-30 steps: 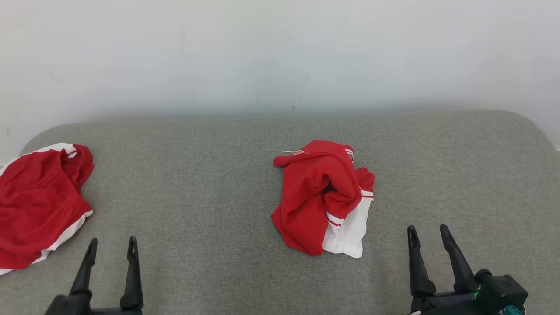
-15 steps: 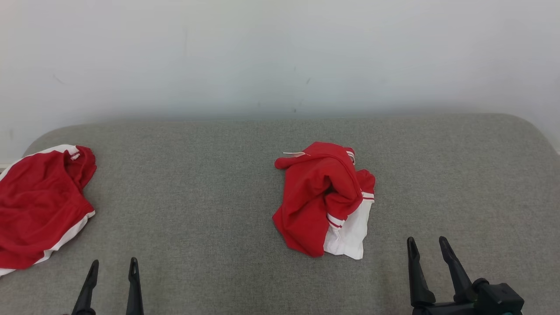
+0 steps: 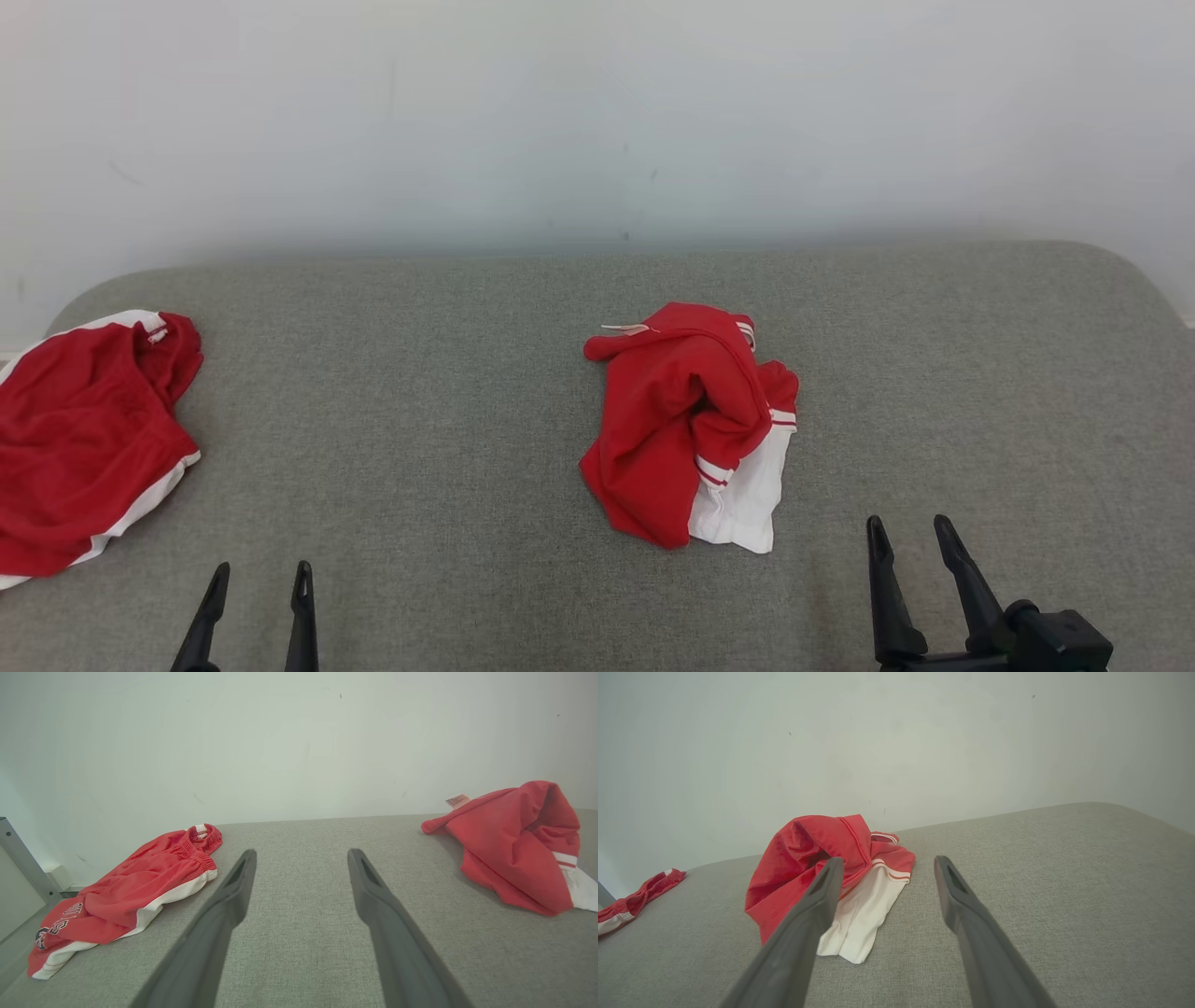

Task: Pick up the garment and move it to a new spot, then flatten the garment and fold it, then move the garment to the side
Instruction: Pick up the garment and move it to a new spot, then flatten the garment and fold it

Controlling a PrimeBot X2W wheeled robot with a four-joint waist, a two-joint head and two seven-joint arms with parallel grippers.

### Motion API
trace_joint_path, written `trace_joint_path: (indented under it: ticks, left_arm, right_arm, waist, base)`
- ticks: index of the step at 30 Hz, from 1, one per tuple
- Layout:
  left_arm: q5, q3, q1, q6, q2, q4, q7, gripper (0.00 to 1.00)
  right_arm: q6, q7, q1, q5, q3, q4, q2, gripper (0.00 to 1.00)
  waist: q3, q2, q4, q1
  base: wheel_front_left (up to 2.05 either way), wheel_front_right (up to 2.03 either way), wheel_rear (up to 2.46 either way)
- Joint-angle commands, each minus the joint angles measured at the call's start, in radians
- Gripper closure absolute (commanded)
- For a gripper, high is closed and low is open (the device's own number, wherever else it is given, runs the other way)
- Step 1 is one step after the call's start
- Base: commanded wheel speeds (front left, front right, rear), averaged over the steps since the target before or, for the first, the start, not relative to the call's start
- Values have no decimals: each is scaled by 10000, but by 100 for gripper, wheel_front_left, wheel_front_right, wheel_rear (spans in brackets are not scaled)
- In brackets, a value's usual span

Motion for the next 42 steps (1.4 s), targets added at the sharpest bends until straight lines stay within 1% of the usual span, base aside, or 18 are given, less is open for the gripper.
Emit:
trace_joint_path:
  ticks: [1,7,19,36,42]
  left_arm:
    - [22,52,79,-1,-24,29,-34,0]
    - [109,86,54,-95,-63,55,-34,0]
    - [106,105,75,-150,-96,172,-34,0]
    - [152,193,91,-159,-201,219,-34,0]
    - [144,196,81,-164,-251,247,-34,0]
  right_arm:
    - [-21,-6,105,85,-15,22,17,0]
    - [-22,-6,80,73,8,66,19,0]
    - [-22,-6,87,2,29,168,19,0]
    - [-22,-6,50,-35,18,340,19,0]
    - [-22,-6,-308,-187,187,482,17,0]
  waist:
    - [9,-1,5,0]
    - [44,-1,17,0]
    - [57,-1,2,0]
    - [14,-1,19,0]
    - [-7,-1,53,0]
  base:
    - [0,0,0]
    - [0,0,0]
    - [0,0,0]
    - [0,0,0]
    - [0,0,0]
